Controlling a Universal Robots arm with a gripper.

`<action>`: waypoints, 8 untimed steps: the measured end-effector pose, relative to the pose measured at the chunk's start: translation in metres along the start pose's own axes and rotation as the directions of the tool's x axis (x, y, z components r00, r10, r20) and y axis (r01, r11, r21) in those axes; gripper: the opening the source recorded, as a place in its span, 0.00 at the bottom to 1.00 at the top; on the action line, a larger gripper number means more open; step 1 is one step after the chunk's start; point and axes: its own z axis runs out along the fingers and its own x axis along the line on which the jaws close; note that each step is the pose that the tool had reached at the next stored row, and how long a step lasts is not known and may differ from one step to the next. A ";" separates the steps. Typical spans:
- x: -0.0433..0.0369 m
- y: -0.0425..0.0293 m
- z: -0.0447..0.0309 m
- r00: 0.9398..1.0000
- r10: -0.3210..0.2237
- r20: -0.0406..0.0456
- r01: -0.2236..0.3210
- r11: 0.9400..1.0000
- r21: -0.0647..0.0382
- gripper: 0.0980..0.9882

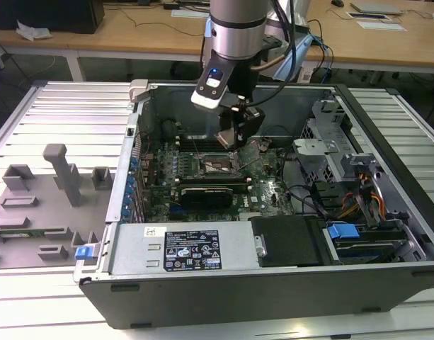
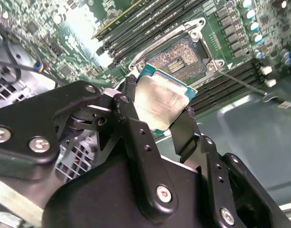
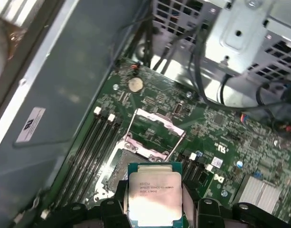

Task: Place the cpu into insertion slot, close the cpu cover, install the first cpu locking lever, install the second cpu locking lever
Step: 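Place the cpu into insertion slot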

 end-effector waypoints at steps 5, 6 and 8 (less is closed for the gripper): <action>0.0000 -0.0001 0.0016 0.996 0.090 0.008 -0.090 0.996 -0.001 0.50; 0.0000 -0.0002 0.0019 0.994 0.106 0.009 -0.106 0.994 -0.002 0.50; 0.0000 -0.0002 0.0026 0.989 0.145 0.013 -0.145 0.989 -0.003 0.50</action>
